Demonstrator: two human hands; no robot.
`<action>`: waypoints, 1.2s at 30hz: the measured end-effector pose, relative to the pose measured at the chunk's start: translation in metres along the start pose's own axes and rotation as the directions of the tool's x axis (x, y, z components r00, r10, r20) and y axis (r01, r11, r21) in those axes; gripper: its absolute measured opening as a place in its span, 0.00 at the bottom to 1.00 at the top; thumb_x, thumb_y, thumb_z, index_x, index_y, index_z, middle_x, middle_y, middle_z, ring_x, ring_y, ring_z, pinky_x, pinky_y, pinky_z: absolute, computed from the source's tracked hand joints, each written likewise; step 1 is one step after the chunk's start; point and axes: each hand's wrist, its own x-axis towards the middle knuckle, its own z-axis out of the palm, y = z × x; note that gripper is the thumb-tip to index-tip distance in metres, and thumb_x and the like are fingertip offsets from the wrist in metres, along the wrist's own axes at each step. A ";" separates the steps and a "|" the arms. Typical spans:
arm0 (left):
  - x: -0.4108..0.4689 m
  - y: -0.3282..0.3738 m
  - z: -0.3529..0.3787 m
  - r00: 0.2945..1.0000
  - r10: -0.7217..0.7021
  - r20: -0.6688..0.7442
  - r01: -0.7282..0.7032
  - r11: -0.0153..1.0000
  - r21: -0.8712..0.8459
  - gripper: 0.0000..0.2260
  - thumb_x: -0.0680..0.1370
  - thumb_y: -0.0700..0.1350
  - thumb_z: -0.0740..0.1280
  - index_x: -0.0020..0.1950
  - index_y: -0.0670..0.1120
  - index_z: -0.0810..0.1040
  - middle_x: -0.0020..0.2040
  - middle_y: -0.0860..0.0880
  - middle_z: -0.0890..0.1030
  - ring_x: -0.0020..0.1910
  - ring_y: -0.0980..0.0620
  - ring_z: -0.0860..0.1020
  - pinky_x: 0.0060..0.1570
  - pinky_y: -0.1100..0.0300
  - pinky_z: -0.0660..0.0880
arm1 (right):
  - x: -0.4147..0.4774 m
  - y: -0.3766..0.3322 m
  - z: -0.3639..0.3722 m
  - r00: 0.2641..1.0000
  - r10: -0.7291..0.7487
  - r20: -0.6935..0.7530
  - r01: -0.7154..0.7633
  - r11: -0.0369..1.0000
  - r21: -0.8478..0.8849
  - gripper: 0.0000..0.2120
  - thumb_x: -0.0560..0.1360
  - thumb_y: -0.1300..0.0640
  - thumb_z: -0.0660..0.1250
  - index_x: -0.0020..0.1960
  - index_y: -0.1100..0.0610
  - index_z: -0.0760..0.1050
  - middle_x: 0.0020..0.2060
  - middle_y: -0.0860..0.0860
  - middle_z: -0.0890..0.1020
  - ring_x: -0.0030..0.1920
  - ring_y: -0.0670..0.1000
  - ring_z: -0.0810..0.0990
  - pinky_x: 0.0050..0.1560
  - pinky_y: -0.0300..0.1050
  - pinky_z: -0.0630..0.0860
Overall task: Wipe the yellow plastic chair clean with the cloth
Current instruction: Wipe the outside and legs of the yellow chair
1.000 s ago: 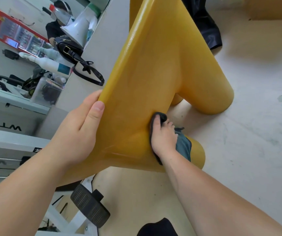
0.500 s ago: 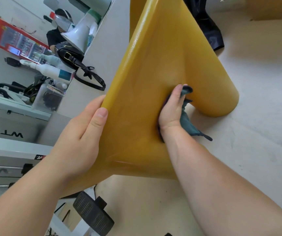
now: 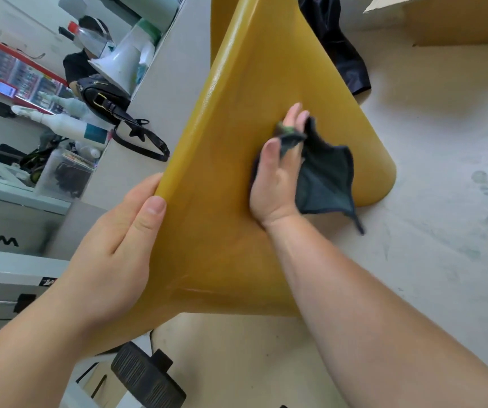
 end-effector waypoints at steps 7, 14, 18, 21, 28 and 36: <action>-0.002 0.004 0.002 1.000 -0.009 -0.014 0.009 0.999 -0.032 0.16 0.83 0.61 0.50 0.68 0.68 0.71 0.58 0.72 0.78 0.58 0.71 0.75 0.54 0.66 0.70 | 0.002 -0.010 -0.002 0.997 0.019 0.069 -0.020 1.000 0.005 0.59 0.66 0.15 0.41 0.84 0.53 0.45 0.83 0.52 0.42 0.82 0.50 0.40 0.79 0.64 0.42; 0.001 0.007 0.000 0.998 -0.055 0.025 0.060 0.974 -0.220 0.19 0.78 0.60 0.52 0.66 0.65 0.74 0.57 0.71 0.79 0.58 0.72 0.75 0.56 0.73 0.71 | -0.079 -0.058 0.005 0.950 -0.170 0.262 0.192 0.980 -0.061 0.51 0.71 0.20 0.36 0.82 0.53 0.39 0.82 0.54 0.37 0.82 0.50 0.35 0.79 0.63 0.36; 0.007 0.001 -0.004 0.996 -0.055 0.075 0.075 0.953 -0.294 0.15 0.84 0.55 0.57 0.70 0.62 0.73 0.62 0.62 0.79 0.62 0.62 0.76 0.68 0.55 0.71 | -0.012 -0.088 0.014 0.987 0.121 0.104 -0.133 0.983 0.124 0.48 0.68 0.17 0.39 0.82 0.39 0.45 0.83 0.43 0.43 0.81 0.40 0.42 0.80 0.60 0.40; 0.010 -0.007 -0.005 0.998 0.016 0.067 0.006 0.951 -0.309 0.17 0.81 0.56 0.58 0.70 0.62 0.72 0.57 0.57 0.80 0.59 0.57 0.78 0.64 0.50 0.74 | -0.021 -0.103 0.017 0.988 0.136 0.073 -0.135 0.991 -0.021 0.34 0.80 0.34 0.42 0.83 0.42 0.43 0.83 0.47 0.42 0.81 0.41 0.40 0.81 0.55 0.38; 0.010 -0.023 0.000 0.998 0.068 -0.010 -0.069 0.965 -0.255 0.17 0.83 0.56 0.60 0.72 0.61 0.70 0.51 0.62 0.78 0.52 0.67 0.75 0.48 0.71 0.70 | -0.155 -0.056 -0.003 0.888 0.288 0.358 -0.165 0.927 -0.338 0.35 0.77 0.32 0.48 0.74 0.36 0.29 0.76 0.37 0.27 0.71 0.28 0.27 0.71 0.29 0.33; 0.009 -0.014 0.000 0.982 0.180 -0.060 -0.185 0.979 -0.090 0.21 0.83 0.55 0.56 0.76 0.67 0.61 0.66 0.60 0.75 0.64 0.59 0.73 0.63 0.58 0.71 | -0.154 -0.021 -0.003 0.934 0.251 0.253 -0.161 0.930 -0.330 0.37 0.72 0.21 0.50 0.68 0.21 0.25 0.80 0.38 0.33 0.80 0.42 0.34 0.81 0.56 0.42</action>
